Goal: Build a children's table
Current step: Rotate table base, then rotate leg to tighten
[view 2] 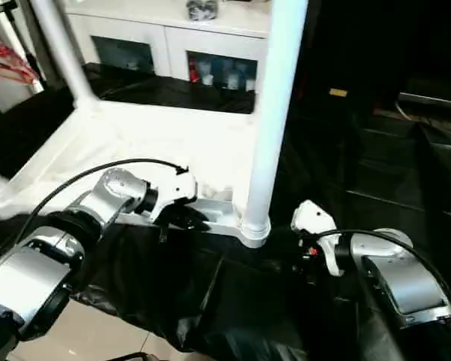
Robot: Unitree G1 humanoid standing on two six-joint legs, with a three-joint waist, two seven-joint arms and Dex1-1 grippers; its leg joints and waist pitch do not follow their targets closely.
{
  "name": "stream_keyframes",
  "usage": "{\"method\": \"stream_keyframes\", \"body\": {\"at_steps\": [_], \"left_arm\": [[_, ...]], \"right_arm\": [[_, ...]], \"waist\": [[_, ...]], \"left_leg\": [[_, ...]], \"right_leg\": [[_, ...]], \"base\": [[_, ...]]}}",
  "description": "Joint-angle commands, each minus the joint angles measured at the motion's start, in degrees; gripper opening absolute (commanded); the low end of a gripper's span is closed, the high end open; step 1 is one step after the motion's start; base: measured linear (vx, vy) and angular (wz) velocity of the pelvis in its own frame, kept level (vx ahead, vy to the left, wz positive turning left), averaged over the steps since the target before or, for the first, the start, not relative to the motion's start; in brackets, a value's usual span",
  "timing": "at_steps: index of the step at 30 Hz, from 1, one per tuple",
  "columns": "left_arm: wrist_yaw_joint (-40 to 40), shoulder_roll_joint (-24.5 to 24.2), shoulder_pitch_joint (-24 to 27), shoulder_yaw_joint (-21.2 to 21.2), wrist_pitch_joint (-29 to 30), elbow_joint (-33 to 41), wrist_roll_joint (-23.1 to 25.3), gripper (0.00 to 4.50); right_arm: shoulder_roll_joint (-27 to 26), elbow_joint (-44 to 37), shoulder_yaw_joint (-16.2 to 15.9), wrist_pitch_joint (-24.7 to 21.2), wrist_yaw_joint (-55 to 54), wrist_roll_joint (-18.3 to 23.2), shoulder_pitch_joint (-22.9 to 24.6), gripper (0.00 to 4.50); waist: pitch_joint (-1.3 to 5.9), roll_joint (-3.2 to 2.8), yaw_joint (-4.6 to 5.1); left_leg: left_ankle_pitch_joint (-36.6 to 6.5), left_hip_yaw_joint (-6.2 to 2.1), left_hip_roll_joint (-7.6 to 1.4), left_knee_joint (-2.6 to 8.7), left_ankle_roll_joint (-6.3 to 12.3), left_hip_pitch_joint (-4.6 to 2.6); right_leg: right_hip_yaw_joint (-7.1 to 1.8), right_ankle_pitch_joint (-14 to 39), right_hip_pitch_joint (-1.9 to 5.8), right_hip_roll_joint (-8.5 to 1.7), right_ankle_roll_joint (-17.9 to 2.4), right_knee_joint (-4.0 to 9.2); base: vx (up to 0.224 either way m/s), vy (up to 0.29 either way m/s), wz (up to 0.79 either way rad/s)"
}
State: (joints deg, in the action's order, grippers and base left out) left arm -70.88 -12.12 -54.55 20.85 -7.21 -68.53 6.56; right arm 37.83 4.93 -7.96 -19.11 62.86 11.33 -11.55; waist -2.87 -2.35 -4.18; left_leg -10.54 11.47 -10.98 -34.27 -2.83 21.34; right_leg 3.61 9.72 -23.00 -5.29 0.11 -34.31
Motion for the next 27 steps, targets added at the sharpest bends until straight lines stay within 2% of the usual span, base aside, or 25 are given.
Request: {"method": "stream_keyframes", "body": {"at_steps": [1,3,4,6,7,8,9,10,11,14,15,16,18,19,25,27], "left_arm": [[3.0,0.2,2.0,-1.8,4.0,-0.9,-0.8,0.03],[4.9,0.8,3.1,-3.2,6.0,1.4,-2.0,0.03],[5.5,0.9,4.0,-3.3,6.1,2.9,-2.0,0.0],[5.3,1.0,6.0,-3.3,5.6,5.7,-2.3,0.0],[5.2,1.1,7.1,-3.5,5.7,7.2,-2.7,0.0],[5.4,1.2,8.9,-3.7,5.0,9.8,-3.0,0.0],[5.4,1.2,9.6,-3.7,4.5,10.9,-3.0,0.0],[5.7,1.3,11.1,-3.7,4.4,12.9,-3.1,0.0],[5.8,1.3,11.5,-3.7,4.3,13.5,-3.2,0.0],[5.3,1.3,14.3,-3.5,2.6,17.0,-3.2,0.0],[5.1,1.2,15.0,-3.3,3.1,17.7,-3.1,0.0],[5.1,1.0,15.5,-3.1,4.0,18.8,-3.1,0.0],[5.6,0.6,16.6,-2.7,4.8,20.6,-2.8,0.0],[5.8,0.4,16.9,-2.6,5.1,21.3,-2.7,0.0],[5.2,-0.1,17.8,-2.9,6.7,23.7,-2.9,0.0],[4.9,-0.3,17.9,-3.0,7.0,24.1,-3.0,0.0]], "right_arm": [[-0.6,1.0,1.8,1.0,-1.7,-0.2,-1.2,3.78],[-0.9,1.7,2.7,0.8,-2.7,0.1,-1.4,3.78],[-1.1,1.9,2.9,1.2,-3.4,0.0,-1.4,4.04],[-1.8,2.0,3.5,1.1,-4.5,0.3,-1.3,4.04],[-2.3,2.2,3.8,1.1,-5.3,0.4,-1.3,4.14],[-3.3,2.6,4.4,1.1,-6.4,1.0,-1.4,4.35],[-3.7,2.7,4.5,1.0,-6.7,1.3,-1.5,4.44],[-4.5,3.1,4.4,1.4,-7.8,0.9,-1.8,4.44],[-4.8,3.3,4.4,1.6,-8.3,0.7,-1.9,4.49],[-7.2,6.2,3.8,2.9,-13.0,-1.9,-4.0,4.49],[-8.0,7.2,3.6,3.4,-14.3,-2.4,-4.7,4.49],[-8.5,7.8,3.5,3.8,-14.9,-2.7,-5.1,4.49],[-9.6,8.4,3.0,3.4,-14.8,-2.5,-5.8,4.49],[-10.0,8.9,2.3,3.5,-14.9,-3.1,-6.1,4.49],[-12.2,12.8,0.8,5.2,-15.2,-4.0,-8.5,4.49],[-12.7,14.5,0.5,6.1,-15.5,-4.5,-9.5,4.22]], "waist": [[3.61,1.24,-0.32],[3.58,1.75,-0.12],[3.64,1.65,-0.09],[3.67,1.81,0.16],[3.73,1.75,0.33],[3.76,1.96,0.47],[3.71,1.82,0.47],[3.67,2.13,0.59],[3.61,1.9,0.6],[3.58,1.92,0.8],[3.58,2.15,0.97],[3.64,1.93,0.98],[3.58,1.81,0.93],[3.67,2.07,0.94],[3.76,1.75,1.04],[3.74,1.77,1.09]], "left_leg": [[-13.0,-1.19,-1.93,3.77,4.11,-0.51],[-12.8,-1.18,-1.97,3.75,4.3,-0.5],[-12.6,-1.18,-1.9,3.7,4.57,-0.5],[-11.8,-1.23,-1.95,3.72,5.09,-0.27],[-11.5,-1.17,-1.95,3.67,5.43,-0.29],[-11.4,-1.11,-1.99,3.67,5.71,-0.33],[-11.5,-1.17,-2.08,3.74,5.78,-0.35],[-11.6,-1.09,-2.02,3.73,5.88,-0.33],[-11.7,-1.1,-2.01,3.79,5.8,-0.39],[-11.9,-1.2,-2.06,3.94,4.85,-0.37],[-11.8,-1.18,-2.05,4.0,4.62,-0.3],[-12.0,-1.16,-2.11,4.0,4.31,-0.54],[-12.3,-1.12,-2.1,4.0,4.49,-0.57],[-11.9,-1.09,-2.14,4.01,4.58,-0.48],[-10.5,-1.01,-2.04,3.94,4.83,-0.39],[-10.5,-0.96,-1.97,3.91,4.72,-0.35]], "right_leg": [[-1.84,16.9,3.04,-3.33,-13.9,4.73],[-1.85,17.1,3.05,-3.36,-14.0,4.73],[-1.82,17.7,3.02,-3.34,-13.7,4.84],[-1.84,16.7,3.08,-3.3,-13.8,4.67],[-1.84,16.3,3.04,-3.3,-13.9,4.69],[-1.84,16.1,2.96,-3.2,-13.8,4.74],[-1.84,16.2,2.93,-3.27,-13.8,4.71],[-1.81,17.1,2.84,-3.15,-13.3,4.8],[-1.81,18.3,2.72,-3.16,-12.8,4.87],[-1.88,20.5,2.55,-3.32,-11.9,4.99],[-1.87,20.7,2.52,-3.27,-11.8,4.97],[-1.91,20.9,2.35,-3.28,-11.6,4.94],[-2.02,20.4,2.32,-3.17,-11.6,4.91],[-2.04,19.3,2.4,-3.18,-11.6,4.74],[-2.05,16.4,2.48,-3.21,-12.6,4.44],[-2.07,16.4,2.52,-3.14,-12.6,4.46]], "base": [[0.0,0.0,0.0],[0.0,0.0,0.0],[0.0,0.0,0.0],[0.0,0.0,0.0],[0.0,0.0,0.0],[0.0,0.0,0.0],[0.0,0.0,0.0],[0.0,0.0,0.0],[0.0,0.0,0.0],[0.0,0.0,0.0],[0.0,0.0,0.0],[0.0,0.0,0.0],[0.0,0.0,0.0],[0.0,0.0,0.0],[0.0,0.0,0.0],[0.0,0.0,0.0]]}}
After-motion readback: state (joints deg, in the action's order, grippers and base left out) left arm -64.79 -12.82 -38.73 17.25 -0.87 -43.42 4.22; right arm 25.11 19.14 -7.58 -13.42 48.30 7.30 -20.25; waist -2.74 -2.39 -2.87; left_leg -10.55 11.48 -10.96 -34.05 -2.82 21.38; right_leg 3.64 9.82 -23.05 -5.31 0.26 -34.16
